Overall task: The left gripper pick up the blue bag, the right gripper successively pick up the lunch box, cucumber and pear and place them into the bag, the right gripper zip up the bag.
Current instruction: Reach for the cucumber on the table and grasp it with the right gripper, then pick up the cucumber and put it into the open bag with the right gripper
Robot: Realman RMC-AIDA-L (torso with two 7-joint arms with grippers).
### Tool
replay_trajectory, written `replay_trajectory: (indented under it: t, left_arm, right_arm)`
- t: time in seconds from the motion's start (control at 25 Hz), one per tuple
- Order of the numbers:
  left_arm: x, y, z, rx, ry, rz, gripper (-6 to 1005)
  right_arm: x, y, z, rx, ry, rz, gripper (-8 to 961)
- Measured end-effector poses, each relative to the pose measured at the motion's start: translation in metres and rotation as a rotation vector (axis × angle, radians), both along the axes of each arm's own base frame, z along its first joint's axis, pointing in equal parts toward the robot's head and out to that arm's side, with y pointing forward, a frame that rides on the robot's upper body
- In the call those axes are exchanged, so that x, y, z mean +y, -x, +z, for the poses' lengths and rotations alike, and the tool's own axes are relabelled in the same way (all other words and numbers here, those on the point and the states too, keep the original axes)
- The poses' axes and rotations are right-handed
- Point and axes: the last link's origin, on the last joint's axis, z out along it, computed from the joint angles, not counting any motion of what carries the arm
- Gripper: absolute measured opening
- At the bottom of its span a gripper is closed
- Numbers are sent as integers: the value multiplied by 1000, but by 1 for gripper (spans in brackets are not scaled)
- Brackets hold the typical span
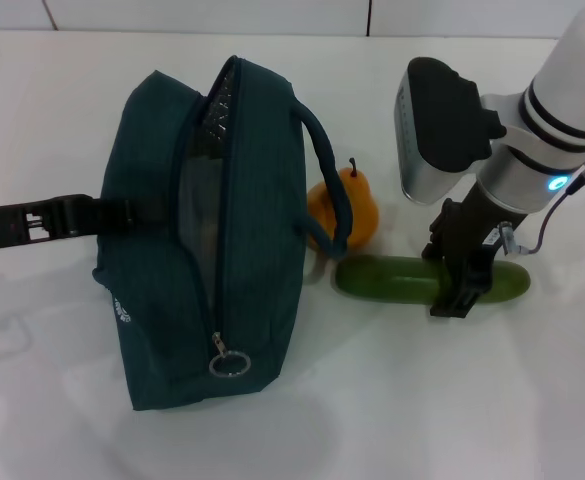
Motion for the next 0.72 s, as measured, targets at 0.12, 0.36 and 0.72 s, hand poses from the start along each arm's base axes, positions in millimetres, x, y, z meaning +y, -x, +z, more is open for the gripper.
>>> replay_trajectory:
  t: [0.12,0.36,0.72]
  left_arm:
    - [0,0,0,0,0,-1,40]
    - [0,0,1,-3,-4,-1,40]
    - [-3,1,7,-25,-31,0,40]
  right_arm:
    - [0,1,0,4,-8,-1,719]
    - [1,7,1,6,-12,16,639]
    - [-15,12,24,-27,-20,51,575]
